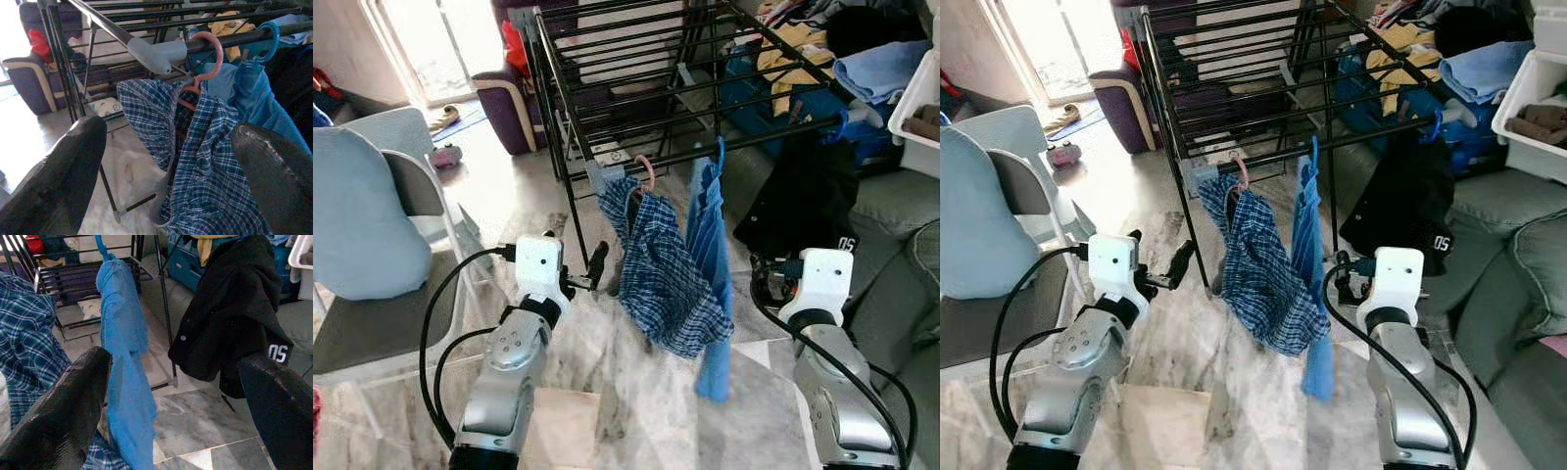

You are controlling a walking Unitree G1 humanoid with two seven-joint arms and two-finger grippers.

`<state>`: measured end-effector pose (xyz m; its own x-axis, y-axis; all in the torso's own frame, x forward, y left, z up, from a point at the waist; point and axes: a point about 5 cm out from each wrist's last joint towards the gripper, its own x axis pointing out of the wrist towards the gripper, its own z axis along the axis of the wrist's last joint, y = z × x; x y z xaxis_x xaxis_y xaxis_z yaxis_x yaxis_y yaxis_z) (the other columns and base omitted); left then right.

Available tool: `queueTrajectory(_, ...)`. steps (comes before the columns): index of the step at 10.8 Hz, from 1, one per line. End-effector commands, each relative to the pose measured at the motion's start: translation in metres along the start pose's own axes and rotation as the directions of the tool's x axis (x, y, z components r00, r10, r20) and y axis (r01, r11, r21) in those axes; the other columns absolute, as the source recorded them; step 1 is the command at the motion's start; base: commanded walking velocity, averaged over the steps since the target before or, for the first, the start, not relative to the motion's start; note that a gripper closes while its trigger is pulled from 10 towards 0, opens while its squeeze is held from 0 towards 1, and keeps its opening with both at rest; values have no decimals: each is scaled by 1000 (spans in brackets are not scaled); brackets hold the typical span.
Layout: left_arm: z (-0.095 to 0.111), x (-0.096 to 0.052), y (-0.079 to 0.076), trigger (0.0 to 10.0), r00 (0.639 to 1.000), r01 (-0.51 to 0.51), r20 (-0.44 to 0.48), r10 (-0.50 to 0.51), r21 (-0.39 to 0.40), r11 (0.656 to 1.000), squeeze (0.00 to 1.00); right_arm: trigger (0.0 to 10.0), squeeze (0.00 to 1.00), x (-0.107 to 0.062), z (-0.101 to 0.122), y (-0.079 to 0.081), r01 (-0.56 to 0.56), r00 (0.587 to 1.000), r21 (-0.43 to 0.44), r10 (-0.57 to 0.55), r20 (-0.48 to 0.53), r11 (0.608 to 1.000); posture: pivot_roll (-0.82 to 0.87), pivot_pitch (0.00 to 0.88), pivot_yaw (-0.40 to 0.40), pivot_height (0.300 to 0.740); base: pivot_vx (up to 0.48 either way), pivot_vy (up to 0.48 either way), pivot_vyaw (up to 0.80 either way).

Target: Hang hanger

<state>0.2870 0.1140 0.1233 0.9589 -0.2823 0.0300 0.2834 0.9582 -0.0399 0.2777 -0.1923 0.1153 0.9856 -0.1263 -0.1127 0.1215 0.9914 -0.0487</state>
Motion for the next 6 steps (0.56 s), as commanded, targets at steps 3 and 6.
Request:
queueTrajectory(3, -1, -1, 1, 10000, 1000, 7, 4, -7, -3, 1000, 0, 10000, 0, 3, 5, 10, -56, 998, -25, 56, 3, 998, -135, 0, 96, 740, 0, 0, 0)
queueTrajectory(6, -5, -3, -1, 10000, 1000, 3, -2, -3, -14, 1000, 0, 10000, 0, 6, 4, 8, -70, 998, -57, 70, -12, 996, -134, 0, 79, 740, 290, 0, 0)
